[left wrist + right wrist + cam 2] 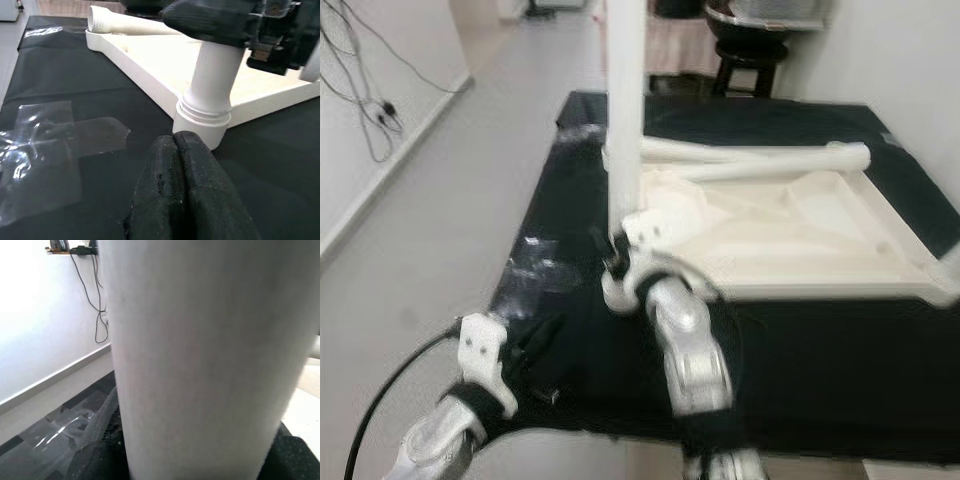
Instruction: Building children table
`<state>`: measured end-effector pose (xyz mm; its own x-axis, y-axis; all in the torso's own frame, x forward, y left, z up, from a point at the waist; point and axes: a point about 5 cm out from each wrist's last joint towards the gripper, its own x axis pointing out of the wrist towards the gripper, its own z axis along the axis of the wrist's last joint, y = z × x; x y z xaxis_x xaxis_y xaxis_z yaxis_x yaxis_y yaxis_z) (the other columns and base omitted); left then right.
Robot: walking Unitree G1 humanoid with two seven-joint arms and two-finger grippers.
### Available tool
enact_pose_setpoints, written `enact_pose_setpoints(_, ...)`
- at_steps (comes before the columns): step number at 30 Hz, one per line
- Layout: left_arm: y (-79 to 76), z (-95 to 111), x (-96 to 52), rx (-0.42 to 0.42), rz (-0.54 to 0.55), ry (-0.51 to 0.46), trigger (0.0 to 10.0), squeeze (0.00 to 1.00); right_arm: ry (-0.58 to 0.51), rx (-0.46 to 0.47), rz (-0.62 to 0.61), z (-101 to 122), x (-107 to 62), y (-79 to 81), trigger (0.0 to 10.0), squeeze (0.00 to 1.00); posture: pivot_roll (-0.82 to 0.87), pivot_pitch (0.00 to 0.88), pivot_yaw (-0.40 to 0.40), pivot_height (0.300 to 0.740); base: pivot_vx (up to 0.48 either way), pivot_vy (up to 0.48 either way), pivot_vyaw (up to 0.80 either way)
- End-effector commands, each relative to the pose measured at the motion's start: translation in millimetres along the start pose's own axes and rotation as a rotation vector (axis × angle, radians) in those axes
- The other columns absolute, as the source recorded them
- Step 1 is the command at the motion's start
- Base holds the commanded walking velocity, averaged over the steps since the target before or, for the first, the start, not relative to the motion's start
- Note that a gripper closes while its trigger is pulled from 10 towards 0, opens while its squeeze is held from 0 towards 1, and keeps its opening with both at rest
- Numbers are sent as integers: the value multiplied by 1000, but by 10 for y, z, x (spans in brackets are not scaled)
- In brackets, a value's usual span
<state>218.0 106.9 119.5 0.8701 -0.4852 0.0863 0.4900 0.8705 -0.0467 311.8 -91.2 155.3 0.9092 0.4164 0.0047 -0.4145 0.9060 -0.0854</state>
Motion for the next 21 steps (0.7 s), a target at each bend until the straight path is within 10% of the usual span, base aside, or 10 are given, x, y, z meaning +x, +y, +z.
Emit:
enact_pose_setpoints(1, -5, 8, -4, -1, -14, 4, 10000, 0, 234, 15, 3, -445, -66, 22, 0, 0, 64, 136, -13, 740, 0, 0, 0)
enact_pose_setpoints(2, -5, 8, -4, -1, -14, 4, 10000, 0, 234, 15, 3, -445, -66, 22, 0, 0, 64, 136, -13, 740, 0, 0, 0)
enact_pose_setpoints(3, -6, 7, -3, -1, -16, 5, 10000, 0, 226, 2, 10, -412, -6, 25, 3647, 0, 71, 134, -16, 740, 0, 0, 0)
enact_pose_setpoints(4, -7, 6, -2, 0, -16, 5, 10000, 0, 214, -6, 12, -373, 55, 27, 10000, 0, 74, 133, -18, 740, 0, 0, 0)
enact_pose_setpoints(6, -8, 5, -1, 0, -16, 6, 10000, 0, 206, -9, 12, -347, 93, 30, 10000, 0, 74, 133, -18, 740, 0, 0, 0)
enact_pose_setpoints(7, -8, 5, 1, 3, -13, 5, 10000, 0, 174, 10, 35, -285, 149, 25, 10000, 1000, 81, 131, -20, 740, 0, 0, 0)
enact_pose_setpoints(13, -4, 6, 5, 5, -9, 4, 10000, 0, 107, 61, 71, -90, 246, 8, 10000, 1000, 78, 129, -21, 740, 0, 0, 0)
enact_pose_setpoints(14, -1, 6, 8, 3, -8, 3, 10000, 0, 57, 95, 147, 61, 305, 21, 10000, 165, 75, 127, -21, 740, 0, 0, 0)
enact_pose_setpoints(16, 0, 7, 16, -2, -11, 2, 10000, 0, -21, 74, 292, 291, 363, 42, 10000, 0, 74, 125, -19, 740, 0, 0, 0)
enact_pose_setpoints(21, -11, 5, 30, -4, -14, 1, 10000, 0, -48, -2, 458, 340, 379, 41, 10000, 0, 78, 123, -23, 740, 0, 0, 0)
